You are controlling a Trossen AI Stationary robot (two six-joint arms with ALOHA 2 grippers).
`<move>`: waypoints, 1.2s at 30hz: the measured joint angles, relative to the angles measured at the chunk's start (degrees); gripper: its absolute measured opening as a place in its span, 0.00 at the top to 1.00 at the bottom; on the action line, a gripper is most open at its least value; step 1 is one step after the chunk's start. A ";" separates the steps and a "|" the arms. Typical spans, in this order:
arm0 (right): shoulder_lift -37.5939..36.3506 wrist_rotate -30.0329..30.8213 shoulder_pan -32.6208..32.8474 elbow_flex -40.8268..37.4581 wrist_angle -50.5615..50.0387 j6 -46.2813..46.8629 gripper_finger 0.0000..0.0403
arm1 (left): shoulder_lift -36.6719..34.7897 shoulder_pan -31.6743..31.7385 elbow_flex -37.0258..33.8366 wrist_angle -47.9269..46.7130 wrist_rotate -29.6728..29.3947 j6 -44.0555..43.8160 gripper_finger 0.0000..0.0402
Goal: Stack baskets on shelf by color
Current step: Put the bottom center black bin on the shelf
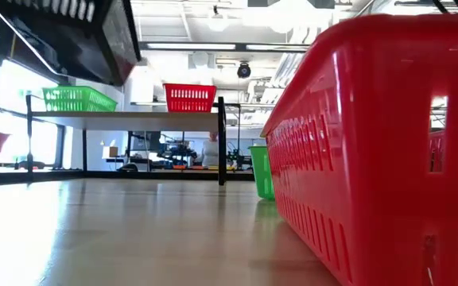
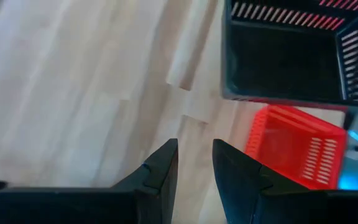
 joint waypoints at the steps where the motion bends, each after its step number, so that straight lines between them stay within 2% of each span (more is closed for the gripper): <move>1: 0.00 -0.08 -0.80 0.00 0.25 -1.36 1.00 | 0.00 0.00 0.00 0.00 -0.98 -0.01 0.78; 8: 0.00 -0.62 -6.52 0.00 1.35 -8.91 1.00 | 0.00 0.00 0.00 0.00 -3.12 -0.19 0.78; 17: 0.00 -1.28 -13.55 0.00 5.09 -17.19 1.00 | 0.00 0.00 0.00 0.02 -3.12 -3.16 0.78; 21: 0.00 -1.36 -16.56 0.00 7.41 -18.52 1.00 | 0.00 0.00 0.00 0.02 -3.36 -3.05 0.78; 28: 0.00 -1.48 -20.36 0.00 12.67 -20.28 1.00 | 0.00 0.00 0.00 0.06 -7.18 -3.01 0.78; 36: 0.00 -3.56 -23.02 -0.02 21.98 -21.47 1.00 | 0.00 0.00 0.00 0.06 -7.40 -3.01 0.78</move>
